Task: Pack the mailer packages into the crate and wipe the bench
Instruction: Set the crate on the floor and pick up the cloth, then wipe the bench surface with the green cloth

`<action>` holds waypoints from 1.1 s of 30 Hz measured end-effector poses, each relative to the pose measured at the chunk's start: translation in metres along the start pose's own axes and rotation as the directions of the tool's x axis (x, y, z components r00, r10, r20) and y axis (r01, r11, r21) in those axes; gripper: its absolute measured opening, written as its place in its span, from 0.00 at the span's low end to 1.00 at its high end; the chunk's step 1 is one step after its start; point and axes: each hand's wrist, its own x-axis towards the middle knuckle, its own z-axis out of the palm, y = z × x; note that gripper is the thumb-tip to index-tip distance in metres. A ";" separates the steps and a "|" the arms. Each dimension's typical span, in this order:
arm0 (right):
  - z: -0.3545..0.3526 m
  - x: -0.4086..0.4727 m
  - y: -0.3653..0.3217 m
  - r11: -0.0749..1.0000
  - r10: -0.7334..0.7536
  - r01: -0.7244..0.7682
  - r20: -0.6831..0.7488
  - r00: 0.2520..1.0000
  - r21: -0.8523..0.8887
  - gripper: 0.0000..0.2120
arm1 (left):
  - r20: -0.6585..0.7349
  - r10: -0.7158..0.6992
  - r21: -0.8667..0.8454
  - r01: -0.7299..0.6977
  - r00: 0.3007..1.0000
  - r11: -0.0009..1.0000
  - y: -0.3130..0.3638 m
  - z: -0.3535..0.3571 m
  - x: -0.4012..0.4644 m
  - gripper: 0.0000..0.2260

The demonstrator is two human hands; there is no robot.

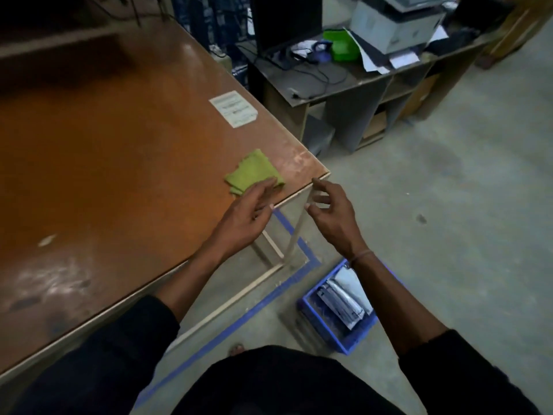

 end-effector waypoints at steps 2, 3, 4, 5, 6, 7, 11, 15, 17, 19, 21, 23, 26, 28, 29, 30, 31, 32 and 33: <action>0.023 0.013 -0.011 0.991 -0.095 0.095 0.003 0.995 -0.096 0.21 | -0.071 -0.007 0.042 0.010 0.997 0.999 -0.015 -0.028 0.000 0.22; 0.033 0.020 -0.016 0.977 -0.155 0.156 0.017 0.988 -0.144 0.19 | -0.108 0.000 0.074 0.008 0.994 0.997 -0.024 -0.041 0.000 0.22; 0.042 0.026 -0.020 0.958 -0.210 0.214 0.039 0.977 -0.192 0.18 | -0.138 0.014 0.114 0.002 0.990 0.993 -0.033 -0.053 0.002 0.22; 0.051 0.032 -0.024 0.936 -0.247 0.257 0.072 0.966 -0.241 0.18 | -0.167 0.021 0.161 0.006 0.986 0.987 -0.041 -0.064 0.005 0.21; 0.058 0.037 -0.028 0.915 -0.263 0.285 0.112 0.958 -0.286 0.17 | -0.198 0.016 0.207 0.026 0.980 0.978 -0.050 -0.074 0.009 0.21; 0.066 0.040 -0.031 0.896 -0.261 0.299 0.155 0.953 -0.327 0.17 | -0.228 0.001 0.240 0.055 0.974 0.969 -0.057 -0.082 0.013 0.21; 0.090 0.049 -0.035 0.783 -0.253 0.345 0.241 0.937 -0.517 0.19 | -0.341 -0.061 0.293 0.167 0.938 0.941 -0.082 -0.087 0.028 0.20; 0.093 0.056 -0.030 0.743 -0.317 0.402 0.248 0.915 -0.535 0.12 | -0.384 -0.063 0.376 0.218 0.921 0.901 -0.089 -0.074 0.029 0.19; 0.087 0.064 -0.028 0.754 -0.322 0.433 0.297 0.899 -0.493 0.08 | -0.377 -0.057 0.406 0.221 0.925 0.887 -0.088 -0.073 0.030 0.19; 0.072 0.075 -0.033 0.818 -0.306 0.437 0.362 0.881 -0.373 0.05 | -0.379 -0.066 0.439 0.242 0.923 0.866 -0.087 -0.072 0.031 0.19; 0.052 0.090 -0.041 0.912 -0.245 0.347 0.389 0.888 -0.217 0.03 | -0.379 -0.065 0.466 0.251 0.923 0.848 -0.088 -0.071 0.032 0.18; 0.030 0.110 -0.050 0.956 -0.190 0.263 0.407 0.894 -0.131 0.05 | -0.367 -0.064 0.498 0.254 0.928 0.829 -0.089 -0.070 0.033 0.18; 0.007 0.145 -0.063 0.991 -0.107 0.130 0.438 0.893 -0.022 0.09 | -0.364 -0.056 0.537 0.258 0.930 0.803 -0.090 -0.067 0.035 0.19; 0.008 0.173 -0.065 0.998 -0.025 0.044 0.416 0.909 -0.037 0.11 | -0.359 -0.052 0.569 0.263 0.932 0.779 -0.090 -0.065 0.037 0.18; 0.016 0.188 -0.061 0.998 0.010 0.017 0.392 0.920 -0.064 0.12 | -0.353 -0.048 0.586 0.260 0.934 0.767 -0.091 -0.065 0.037 0.18; 0.024 0.200 -0.057 0.994 0.034 0.005 0.361 0.932 -0.107 0.12 | -0.346 -0.042 0.599 0.255 0.937 0.759 -0.092 -0.064 0.037 0.17; 0.033 0.209 -0.052 0.983 0.047 0.014 0.318 0.947 -0.186 0.13 | -0.342 -0.040 0.608 0.254 0.939 0.752 -0.092 -0.064 0.037 0.17; 0.041 0.214 -0.047 0.956 0.031 0.048 0.264 0.964 -0.290 0.14 | -0.343 -0.041 0.614 0.257 0.938 0.746 -0.092 -0.063 0.037 0.17; 0.047 0.214 -0.042 0.916 -0.011 0.098 0.218 0.976 -0.390 0.16 | -0.347 -0.044 0.617 0.263 0.937 0.742 -0.092 -0.063 0.038 0.16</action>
